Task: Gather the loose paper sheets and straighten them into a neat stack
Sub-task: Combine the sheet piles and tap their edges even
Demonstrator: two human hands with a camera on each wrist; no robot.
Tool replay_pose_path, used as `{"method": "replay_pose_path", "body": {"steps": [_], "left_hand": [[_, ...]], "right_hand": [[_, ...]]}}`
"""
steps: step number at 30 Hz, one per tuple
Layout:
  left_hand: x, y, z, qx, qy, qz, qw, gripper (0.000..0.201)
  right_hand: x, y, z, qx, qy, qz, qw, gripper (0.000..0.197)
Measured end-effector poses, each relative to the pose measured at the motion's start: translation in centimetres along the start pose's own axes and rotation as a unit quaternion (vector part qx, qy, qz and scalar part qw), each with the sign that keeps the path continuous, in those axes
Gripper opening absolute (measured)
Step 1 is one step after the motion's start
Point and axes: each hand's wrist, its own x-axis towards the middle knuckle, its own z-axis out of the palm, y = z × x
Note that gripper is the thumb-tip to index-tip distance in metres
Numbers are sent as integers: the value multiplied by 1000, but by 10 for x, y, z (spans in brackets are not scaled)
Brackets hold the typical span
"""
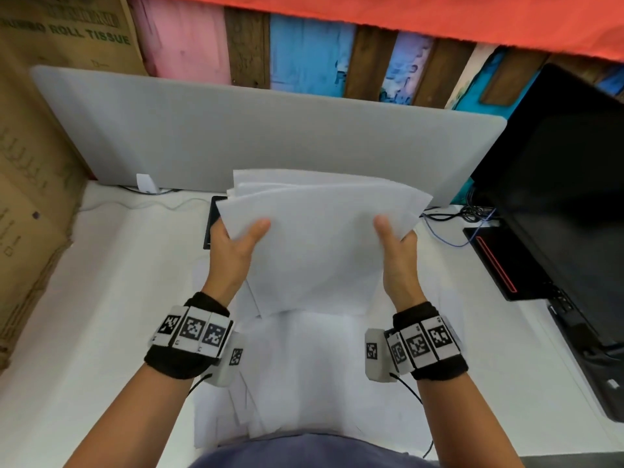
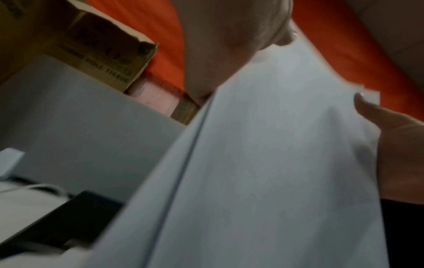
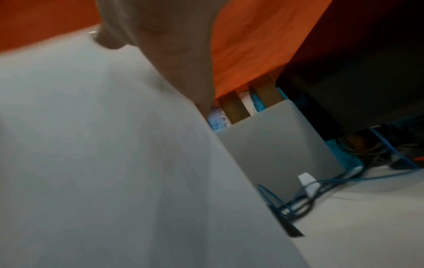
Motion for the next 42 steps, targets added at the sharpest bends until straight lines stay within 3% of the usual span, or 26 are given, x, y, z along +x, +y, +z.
{"method": "replay_pose_path", "body": {"steps": [2, 4, 5, 9, 12, 15, 19, 21, 23, 25, 29, 32, 34, 37, 40, 42], "left_hand": [[5, 17, 11, -15, 54, 47, 997, 28], [9, 28, 20, -13, 95, 85, 992, 39], [12, 30, 24, -11, 112, 95, 989, 36], [14, 30, 31, -8, 137, 96, 986, 18], [13, 32, 27, 11, 131, 98, 986, 21], [15, 29, 19, -1, 103, 92, 990, 19], [8, 11, 5, 28, 20, 60, 998, 24], [-1, -8, 3, 34, 0, -14, 999, 29], [-9, -21, 3, 31, -4, -56, 998, 35], [-10, -20, 3, 17, 3, -60, 998, 34], [-5, -15, -5, -4, 20, -25, 999, 32], [-11, -44, -10, 31, 20, -80, 996, 31], [-15, -74, -17, 72, 3, -160, 984, 34], [-21, -113, -40, 236, -58, -264, 933, 62], [-39, -132, -70, 392, 55, -345, 851, 83], [-56, -135, -79, 402, 78, -362, 837, 88]], "right_hand": [[2, -12, 9, 35, 41, -16, 998, 26], [4, -21, 18, 45, 73, -31, 996, 33], [5, -23, 21, 38, 87, -30, 995, 35], [10, -25, 18, 27, 100, -39, 994, 5], [11, -30, 12, 22, 69, -45, 996, 16], [15, -27, -2, -32, -6, -35, 999, 24], [9, 3, -17, -86, -66, 77, 991, 33], [1, 23, -16, -108, -69, 131, 983, 37], [-5, 30, -8, -105, -31, 147, 983, 36], [-5, 23, -3, -90, -9, 130, 987, 28], [-2, 19, -11, -78, -55, 92, 991, 24], [-12, 59, -25, -134, -94, 147, 976, 28], [-23, 87, -33, -172, -109, 196, 959, 23], [-17, 94, -51, -216, -21, 166, 962, 27], [1, 76, -81, -246, 42, 125, 960, 31], [7, 65, -99, -252, 66, 109, 959, 28]]}}
